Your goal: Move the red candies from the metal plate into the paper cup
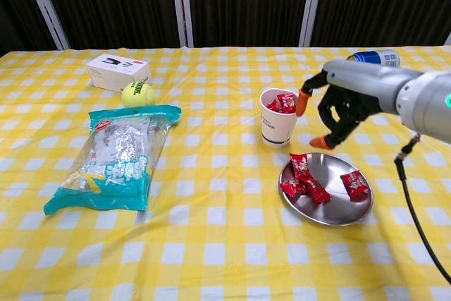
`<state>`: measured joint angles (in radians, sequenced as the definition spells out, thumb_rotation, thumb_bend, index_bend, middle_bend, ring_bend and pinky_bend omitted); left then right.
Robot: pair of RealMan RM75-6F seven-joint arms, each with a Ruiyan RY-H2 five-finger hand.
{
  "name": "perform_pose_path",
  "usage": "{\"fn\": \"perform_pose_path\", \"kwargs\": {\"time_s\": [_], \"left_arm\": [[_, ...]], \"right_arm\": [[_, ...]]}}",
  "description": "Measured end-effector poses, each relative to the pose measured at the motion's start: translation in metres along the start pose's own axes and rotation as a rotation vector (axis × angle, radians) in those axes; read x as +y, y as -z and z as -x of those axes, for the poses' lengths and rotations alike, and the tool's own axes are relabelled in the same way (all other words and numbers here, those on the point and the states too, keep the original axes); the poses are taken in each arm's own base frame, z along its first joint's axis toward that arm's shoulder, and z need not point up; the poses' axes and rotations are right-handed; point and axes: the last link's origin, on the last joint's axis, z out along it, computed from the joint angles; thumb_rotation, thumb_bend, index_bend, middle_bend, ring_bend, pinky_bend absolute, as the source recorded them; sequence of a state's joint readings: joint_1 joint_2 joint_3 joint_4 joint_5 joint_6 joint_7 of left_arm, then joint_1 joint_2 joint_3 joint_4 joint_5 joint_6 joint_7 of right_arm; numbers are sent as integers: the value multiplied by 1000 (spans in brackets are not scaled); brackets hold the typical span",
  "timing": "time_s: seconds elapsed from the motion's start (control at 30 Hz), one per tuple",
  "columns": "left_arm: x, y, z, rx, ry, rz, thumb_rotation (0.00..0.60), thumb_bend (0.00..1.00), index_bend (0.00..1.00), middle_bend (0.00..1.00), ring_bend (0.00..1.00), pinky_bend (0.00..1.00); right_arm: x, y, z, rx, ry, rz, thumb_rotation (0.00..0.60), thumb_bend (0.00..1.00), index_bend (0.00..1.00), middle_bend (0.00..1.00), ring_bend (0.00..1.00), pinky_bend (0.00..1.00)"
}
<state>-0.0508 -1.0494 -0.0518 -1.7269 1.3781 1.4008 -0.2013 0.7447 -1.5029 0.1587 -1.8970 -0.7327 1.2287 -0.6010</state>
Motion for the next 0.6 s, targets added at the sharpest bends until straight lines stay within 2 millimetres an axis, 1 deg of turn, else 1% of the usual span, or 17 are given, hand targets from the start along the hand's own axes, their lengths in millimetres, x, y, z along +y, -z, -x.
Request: {"fn": "perform_pose_path", "kwargs": {"time_s": [0.13, 0.23, 0.4, 0.6], "left_arm": [[-1, 1, 0, 5, -2, 3, 600, 11, 0, 0, 0, 0], [0, 1, 0, 9, -5, 8, 600, 11, 0, 0, 0, 0], [-1, 2, 0, 14, -8, 7, 600, 11, 0, 0, 0, 0], [-2, 1, 0, 13, -7, 6, 600, 11, 0, 0, 0, 0]], "right_arm": [[9, 13, 19, -39, -8, 6, 600, 278, 374, 715, 749, 999], [10, 18, 31, -62, -17, 6, 600, 279, 374, 715, 749, 999], [10, 17, 47, -81, -28, 7, 600, 278, 374, 716, 749, 999], [9, 10, 55, -79, -49, 14, 600, 279, 375, 716, 749, 999]]}}
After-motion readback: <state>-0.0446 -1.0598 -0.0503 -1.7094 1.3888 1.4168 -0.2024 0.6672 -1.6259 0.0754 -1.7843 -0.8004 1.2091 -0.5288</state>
